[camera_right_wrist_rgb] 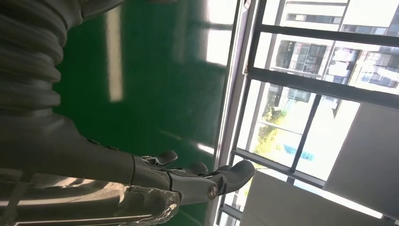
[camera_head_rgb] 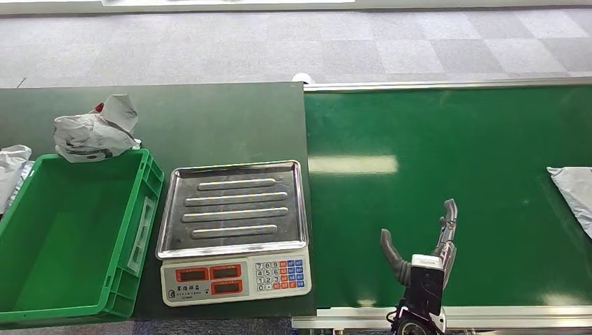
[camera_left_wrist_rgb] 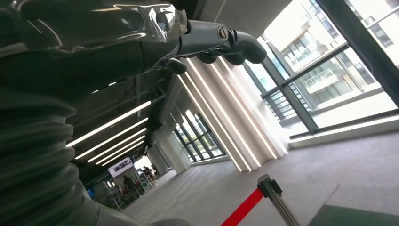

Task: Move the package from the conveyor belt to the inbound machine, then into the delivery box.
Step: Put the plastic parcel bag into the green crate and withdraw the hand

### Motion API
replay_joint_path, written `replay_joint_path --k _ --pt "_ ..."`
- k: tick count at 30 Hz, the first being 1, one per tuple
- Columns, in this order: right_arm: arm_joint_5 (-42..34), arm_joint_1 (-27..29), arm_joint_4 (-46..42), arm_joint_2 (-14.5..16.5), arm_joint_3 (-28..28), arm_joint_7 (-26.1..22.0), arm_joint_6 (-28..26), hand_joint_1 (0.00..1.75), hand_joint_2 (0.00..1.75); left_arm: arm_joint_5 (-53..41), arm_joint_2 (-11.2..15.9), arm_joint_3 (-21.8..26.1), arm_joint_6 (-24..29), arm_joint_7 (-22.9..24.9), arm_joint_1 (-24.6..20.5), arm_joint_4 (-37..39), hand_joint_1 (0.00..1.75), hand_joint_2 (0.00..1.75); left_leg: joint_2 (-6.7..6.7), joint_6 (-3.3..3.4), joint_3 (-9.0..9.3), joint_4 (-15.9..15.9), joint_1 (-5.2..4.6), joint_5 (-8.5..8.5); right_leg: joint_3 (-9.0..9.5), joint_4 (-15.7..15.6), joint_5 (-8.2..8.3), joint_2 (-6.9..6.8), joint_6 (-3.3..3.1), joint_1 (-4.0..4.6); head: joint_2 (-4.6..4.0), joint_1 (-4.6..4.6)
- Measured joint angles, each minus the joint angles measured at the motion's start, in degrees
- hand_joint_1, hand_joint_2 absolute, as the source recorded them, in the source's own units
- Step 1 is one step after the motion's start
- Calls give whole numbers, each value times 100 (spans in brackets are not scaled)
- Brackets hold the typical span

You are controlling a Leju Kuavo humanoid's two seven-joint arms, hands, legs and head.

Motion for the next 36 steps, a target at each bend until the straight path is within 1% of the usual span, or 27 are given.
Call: replay_joint_path --k 2,6,8,11,13,17,18,19,20,21,22,24,26,28,29,30,31,33,34,35,36 --pt "23 0 1 5 -2 0 0 0 175 28 -34 -59 318 147 1 163 0 175 -2 0 0 0 0 0 0 0 0 0 0 0 0 0" --pt "40 0 1 9 -5 3 -1 0 175 88 -109 -156 491 188 8 383 0 175 -1 0 -1 0 0 0 -1 0 0 -1 0 0 0 -1" --pt "42 2 1 9 -11 18 -8 0 175 294 -214 -105 694 173 57 474 0 175 -5 0 -1 0 -1 0 -1 0 0 -8 0 -1 0 0" --pt "43 7 -1 9 -22 44 -27 0 175 621 -473 214 1272 223 234 576 0 175 -27 0 -1 1 -2 2 8 -1 -1 -30 1 -2 0 2" --pt "46 13 -2 12 -26 55 -40 0 175 643 -610 460 1511 317 346 584 0 175 -23 0 0 1 -3 2 11 -1 0 -27 1 -3 0 2" --pt "48 49 -1 24 -33 73 -64 0 175 621 -721 840 1367 331 519 504 0 175 1 0 3 1 -4 1 2 -1 3 -3 -1 -3 0 -1" --pt "47 56 -1 24 -36 74 -64 0 175 704 -752 930 1368 251 581 473 0 175 0 0 3 1 -3 1 -2 -2 3 -4 -1 -3 0 -1" --pt "45 63 -2 25 -42 74 -64 0 175 922 -802 1064 1472 70 704 414 0 175 -6 -1 5 2 -4 2 -6 -3 2 -9 -1 -4 0 -2" --pt "44 76 -8 27 -51 75 -64 0 175 1296 -893 1269 1707 -211 937 280 0 175 -17 -1 8 2 -6 2 -5 -4 -2 -19 1 -7 0 -4" --pt "48 97 -22 33 -63 77 -65 0 175 1824 -1064 1589 2099 -580 1327 8 0 175 -38 -1 14 3 -11 2 4 -5 -10 -38 4 -13 0 -6" --pt "55 118 -41 43 -73 80 -68 0 175 2409 -1270 1991 2578 -990 1848 -379 0 175 -59 0 23 2 -17 1 17 -6 -20 -55 7 -19 0 -5" --pt "79 144 -78 77 -85 85 -84 0 175 3351 -1791 2827 3516 -1721 3095 -1386 0 175 -57 -2 39 -1 -31 -7 44 -5 -27 -52 9 -32 0 3" --pt "91 180 -97 102 -93 89 -125 0 175 3610 -2236 3395 4178 -2222 4303 -2344 0 175 32 -3 59 -3 -44 -30 44 -4 -17 32 9 -45 0 0" --pt "96 247 -118 105 -118 90 -178 0 175 3540 -2628 3706 4562 -2468 5326 -3169 0 175 105 5 72 -2 -49 -50 34 -4 -11 103 12 -51 0 -10" --pt "99 270 -126 103 -133 88 -195 0 175 3608 -2814 3814 4559 -2453 5717 -3530 0 175 115 8 72 -1 -49 -54 31 -4 -12 113 13 -51 0 -13" --pt "98 281 -131 103 -144 85 -202 0 175 3808 -2969 3898 4378 -2324 6029 -3811 0 175 112 11 70 -1 -49 -57 29 -5 -14 113 17 -51 0 -13" --pt "91 281 -132 102 -152 81 -203 0 175 4109 -3087 3991 4037 -2125 6265 -4029 0 175 105 12 67 0 -49 -59 29 -6 -16 109 20 -51 0 -14" --pt "63 268 -119 101 -161 77 -200 0 175 4807 -3214 4205 3112 -1874 6592 -4253 0 175 86 12 63 -1 -47 -59 31 -7 -21 96 24 -49 0 -16" --pt "50 257 -105 99 -163 74 -197 0 175 5123 -3261 4326 2659 -1896 6739 -4311 0 175 80 12 62 -1 -45 -59 31 -6 -21 90 24 -47 0 -17" --pt "39 246 -89 99 -162 69 -195 0 175 5377 -3326 4447 2321 -2019 6897 -4365 0 175 77 12 62 -1 -43 -59 32 -6 -22 87 23 -44 0 -17" --pt "31 236 -74 98 -161 63 -193 0 175 5554 -3395 4548 2103 -2151 7034 -4417 0 175 75 11 62 -1 -41 -59 32 -6 -22 86 23 -42 0 -16"
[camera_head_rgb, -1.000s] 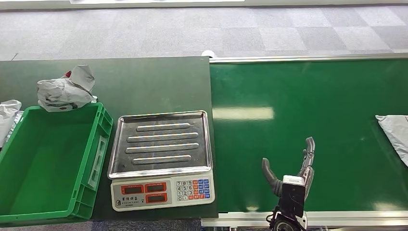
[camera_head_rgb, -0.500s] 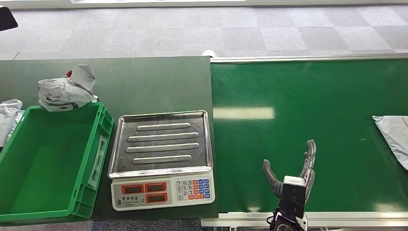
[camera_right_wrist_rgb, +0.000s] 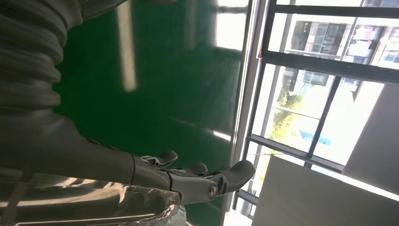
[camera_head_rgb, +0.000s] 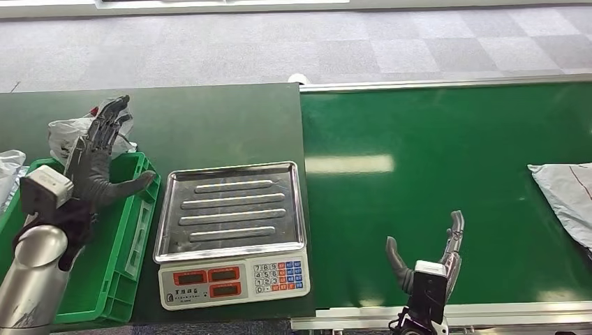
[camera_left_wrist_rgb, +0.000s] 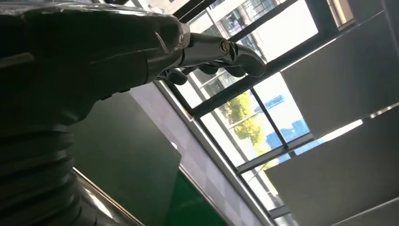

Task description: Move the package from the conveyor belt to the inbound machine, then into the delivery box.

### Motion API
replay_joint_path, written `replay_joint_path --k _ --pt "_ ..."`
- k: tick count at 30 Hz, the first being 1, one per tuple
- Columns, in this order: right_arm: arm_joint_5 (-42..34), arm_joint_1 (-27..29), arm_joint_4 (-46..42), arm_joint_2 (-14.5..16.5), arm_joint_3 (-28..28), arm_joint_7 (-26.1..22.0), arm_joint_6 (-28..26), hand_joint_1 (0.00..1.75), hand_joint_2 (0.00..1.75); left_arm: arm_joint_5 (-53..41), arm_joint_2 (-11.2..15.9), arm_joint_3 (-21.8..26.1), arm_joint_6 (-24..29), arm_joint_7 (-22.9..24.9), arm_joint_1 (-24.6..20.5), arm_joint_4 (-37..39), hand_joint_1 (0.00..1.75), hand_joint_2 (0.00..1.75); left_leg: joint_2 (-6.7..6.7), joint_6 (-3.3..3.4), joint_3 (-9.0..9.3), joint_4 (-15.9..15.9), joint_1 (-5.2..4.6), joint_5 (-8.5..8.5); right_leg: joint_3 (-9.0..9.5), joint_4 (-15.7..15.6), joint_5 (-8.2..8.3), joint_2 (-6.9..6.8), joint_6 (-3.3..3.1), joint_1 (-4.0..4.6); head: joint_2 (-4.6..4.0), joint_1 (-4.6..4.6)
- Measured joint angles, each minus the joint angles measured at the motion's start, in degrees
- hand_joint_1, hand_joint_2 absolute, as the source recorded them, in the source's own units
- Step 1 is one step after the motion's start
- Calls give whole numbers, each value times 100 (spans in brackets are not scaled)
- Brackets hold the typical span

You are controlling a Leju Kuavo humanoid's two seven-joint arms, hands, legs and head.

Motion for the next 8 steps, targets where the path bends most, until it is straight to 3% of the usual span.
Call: replay_joint_path --k 5,8 --pt "-11 -8 19 -1 2 -14 -6 0 175 -13 -173 170 2 -300 271 -141 0 175 2 0 0 0 2 0 0 0 0 0 0 3 0 0" --pt "24 7 8 -9 -5 15 -43 0 175 -1014 -682 184 1194 -920 1038 -704 0 175 -5 1 -3 0 1 -2 0 -1 -4 -4 2 1 0 1"
